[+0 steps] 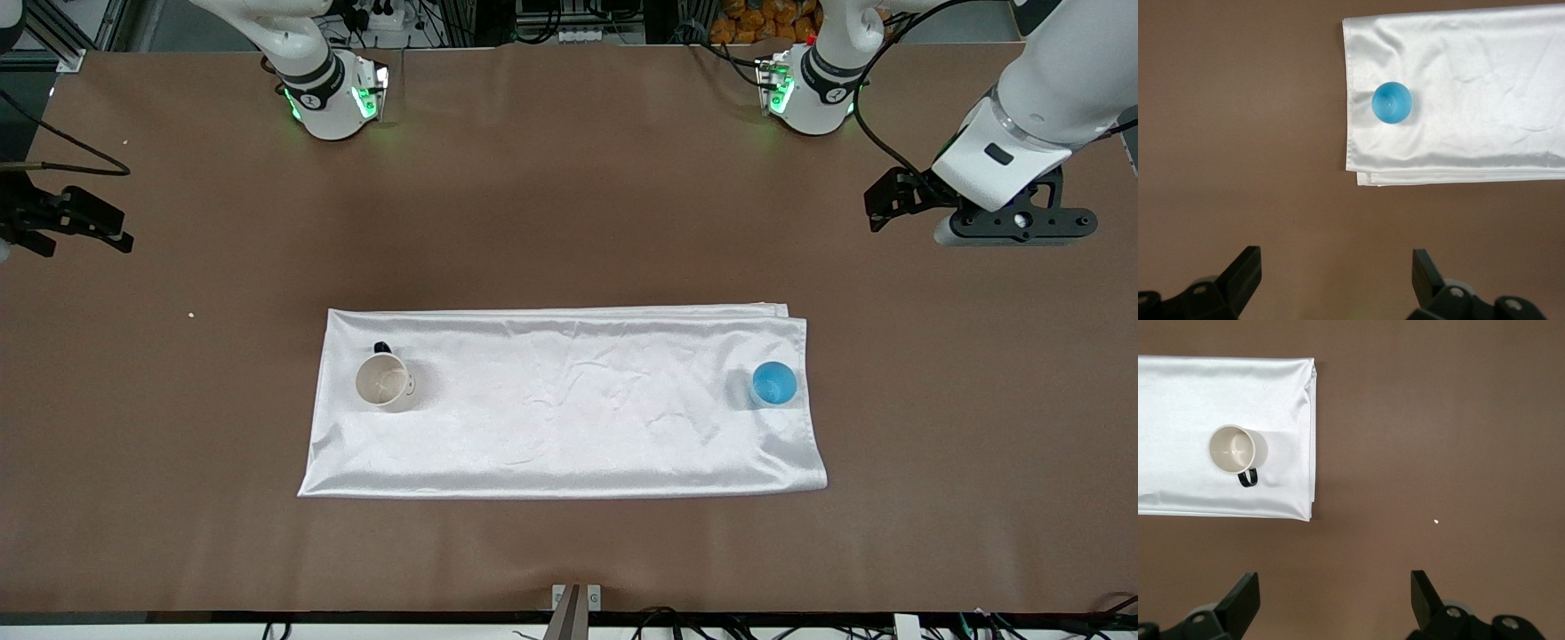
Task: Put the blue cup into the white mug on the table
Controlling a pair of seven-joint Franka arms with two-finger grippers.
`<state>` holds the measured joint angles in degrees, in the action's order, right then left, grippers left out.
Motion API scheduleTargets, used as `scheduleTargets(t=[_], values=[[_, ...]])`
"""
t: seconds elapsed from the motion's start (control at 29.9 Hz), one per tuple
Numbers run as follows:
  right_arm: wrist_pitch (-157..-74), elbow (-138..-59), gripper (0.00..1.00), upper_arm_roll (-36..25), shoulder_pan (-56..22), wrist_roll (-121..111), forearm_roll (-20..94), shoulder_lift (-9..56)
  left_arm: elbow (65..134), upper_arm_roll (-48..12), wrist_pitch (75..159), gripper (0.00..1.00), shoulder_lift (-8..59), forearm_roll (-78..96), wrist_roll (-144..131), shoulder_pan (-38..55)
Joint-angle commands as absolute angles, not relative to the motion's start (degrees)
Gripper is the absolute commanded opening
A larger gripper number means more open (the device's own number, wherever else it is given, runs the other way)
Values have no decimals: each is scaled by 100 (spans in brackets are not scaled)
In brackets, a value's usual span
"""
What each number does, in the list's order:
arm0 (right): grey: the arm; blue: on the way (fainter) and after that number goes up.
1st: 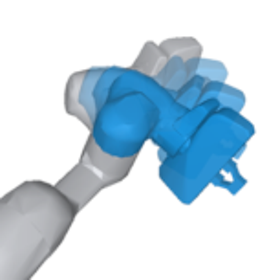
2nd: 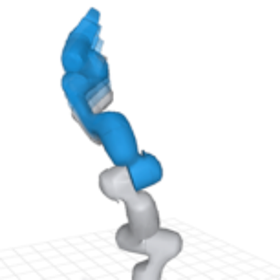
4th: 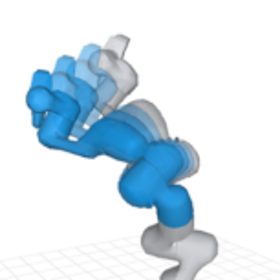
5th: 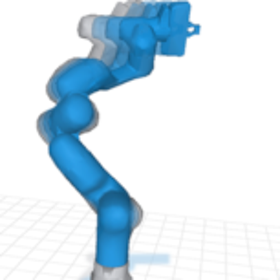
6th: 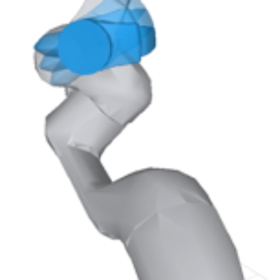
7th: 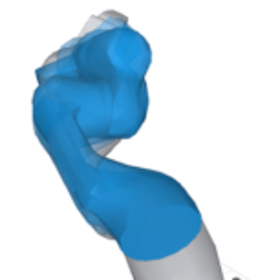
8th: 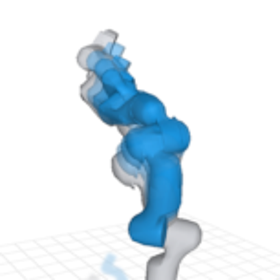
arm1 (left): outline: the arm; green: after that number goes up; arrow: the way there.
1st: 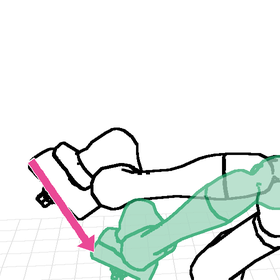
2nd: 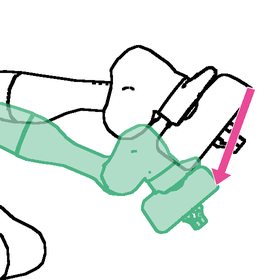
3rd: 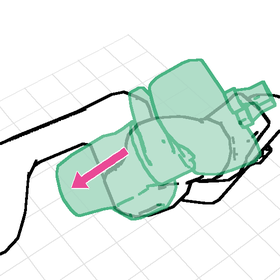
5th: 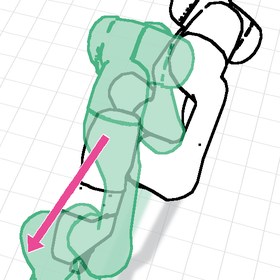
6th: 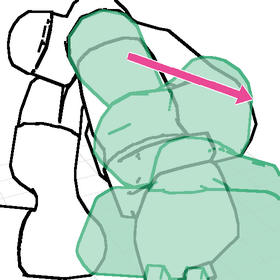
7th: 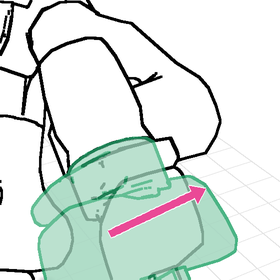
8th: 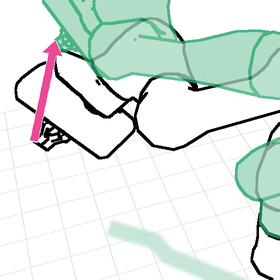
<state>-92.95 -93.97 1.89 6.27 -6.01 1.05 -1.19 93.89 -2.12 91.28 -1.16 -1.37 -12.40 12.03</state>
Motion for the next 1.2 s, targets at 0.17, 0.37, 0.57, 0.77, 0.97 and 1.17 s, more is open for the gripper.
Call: scheduleTargets(t=[0.17,0.37,0.57,0.77,0.97,1.17], values=[[-9369,-9659,100,193,527,-422,18,-264,9272,-185,9246,100,0,-44,-1204,1160],[-9378,-9659,100,193,519,-422,18,-246,9272,-220,9272,100,96,-88,-1213,1266],[-9422,-9659,100,193,510,-422,18,-185,9272,-246,9474,100,395,-62,-1178,1301],[-9790,-9887,100,193,229,-282,26,-141,9255,-352,9852,100,764,-70,-923,1318],[-9984,-10020,100,193,-26,-325,97,263,9229,-518,10414,100,1256,-114,-923,1389],[-10511,-10011,100,193,-474,-308,105,781,9229,-738,10942,100,1660,-518,-923,1389]])
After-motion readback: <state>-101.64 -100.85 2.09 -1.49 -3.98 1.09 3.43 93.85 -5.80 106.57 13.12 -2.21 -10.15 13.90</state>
